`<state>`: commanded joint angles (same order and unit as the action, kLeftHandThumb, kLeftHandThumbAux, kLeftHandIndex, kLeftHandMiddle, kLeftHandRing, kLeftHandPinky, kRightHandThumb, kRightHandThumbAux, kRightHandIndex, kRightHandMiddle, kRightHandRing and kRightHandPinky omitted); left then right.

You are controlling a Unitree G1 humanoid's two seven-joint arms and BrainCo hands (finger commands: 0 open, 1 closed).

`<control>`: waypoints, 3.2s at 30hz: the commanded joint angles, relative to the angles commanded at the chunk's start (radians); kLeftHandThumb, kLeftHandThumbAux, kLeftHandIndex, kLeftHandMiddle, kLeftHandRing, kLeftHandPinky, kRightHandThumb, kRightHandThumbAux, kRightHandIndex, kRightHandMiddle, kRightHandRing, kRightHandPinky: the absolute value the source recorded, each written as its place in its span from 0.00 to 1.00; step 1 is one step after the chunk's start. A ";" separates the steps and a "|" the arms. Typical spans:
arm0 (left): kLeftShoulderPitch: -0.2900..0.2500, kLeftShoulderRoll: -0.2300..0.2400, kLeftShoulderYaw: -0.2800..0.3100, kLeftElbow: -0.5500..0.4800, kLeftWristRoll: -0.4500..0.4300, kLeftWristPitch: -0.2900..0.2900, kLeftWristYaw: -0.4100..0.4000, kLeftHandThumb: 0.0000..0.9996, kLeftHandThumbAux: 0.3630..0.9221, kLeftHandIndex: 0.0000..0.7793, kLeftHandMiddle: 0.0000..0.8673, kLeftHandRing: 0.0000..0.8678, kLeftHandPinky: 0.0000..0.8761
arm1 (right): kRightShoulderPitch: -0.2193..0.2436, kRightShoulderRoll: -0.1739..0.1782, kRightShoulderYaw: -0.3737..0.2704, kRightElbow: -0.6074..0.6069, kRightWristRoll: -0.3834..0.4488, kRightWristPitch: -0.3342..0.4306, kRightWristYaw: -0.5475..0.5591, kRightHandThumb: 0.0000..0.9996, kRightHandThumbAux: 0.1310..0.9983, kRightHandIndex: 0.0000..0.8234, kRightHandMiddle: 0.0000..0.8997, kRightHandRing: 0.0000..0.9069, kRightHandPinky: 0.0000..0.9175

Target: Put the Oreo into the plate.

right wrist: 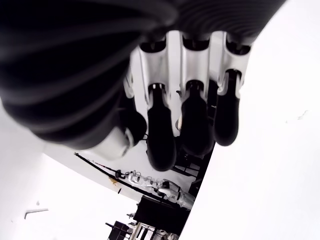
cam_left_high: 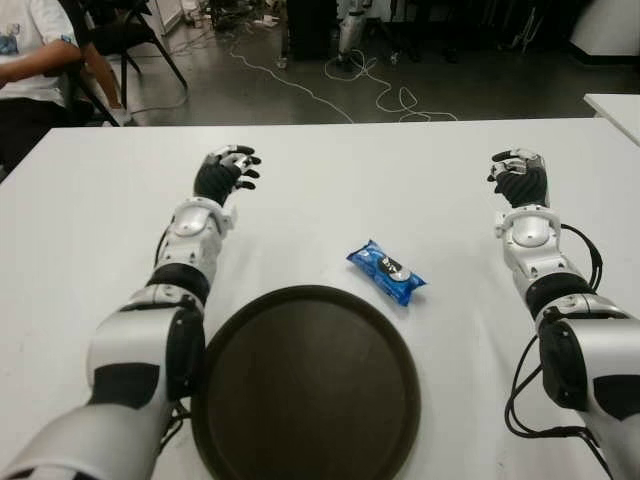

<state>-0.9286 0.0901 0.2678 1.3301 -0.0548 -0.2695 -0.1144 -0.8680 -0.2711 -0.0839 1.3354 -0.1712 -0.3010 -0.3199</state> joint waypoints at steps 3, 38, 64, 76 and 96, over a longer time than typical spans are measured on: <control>-0.003 0.002 0.006 -0.001 -0.005 0.002 -0.001 0.68 0.63 0.53 0.52 0.60 0.62 | 0.000 -0.001 0.006 -0.001 -0.004 0.002 -0.002 0.71 0.67 0.52 0.70 0.75 0.78; -0.010 0.055 0.004 0.007 0.020 0.067 -0.123 0.06 0.46 0.33 0.52 0.57 0.57 | 0.078 -0.035 0.591 -0.322 -0.602 -0.032 -0.095 0.19 0.53 0.08 0.16 0.17 0.12; -0.002 0.058 -0.014 0.007 0.046 0.049 -0.124 0.05 0.42 0.35 0.54 0.58 0.56 | 0.185 -0.079 0.697 -0.612 -0.789 0.146 0.076 0.00 0.51 0.00 0.05 0.04 0.01; -0.001 0.059 -0.019 0.008 0.050 0.054 -0.122 0.07 0.46 0.32 0.54 0.59 0.58 | 0.186 -0.084 0.716 -0.635 -0.800 0.187 0.047 0.00 0.51 0.00 0.05 0.05 0.03; 0.001 0.060 -0.037 0.007 0.070 0.039 -0.124 0.04 0.46 0.35 0.55 0.58 0.56 | 0.284 -0.163 0.710 -1.012 -0.891 0.419 0.470 0.00 0.45 0.00 0.00 0.00 0.03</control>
<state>-0.9275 0.1498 0.2309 1.3368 0.0147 -0.2300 -0.2388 -0.5840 -0.4340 0.6258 0.3232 -1.0619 0.1179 0.1496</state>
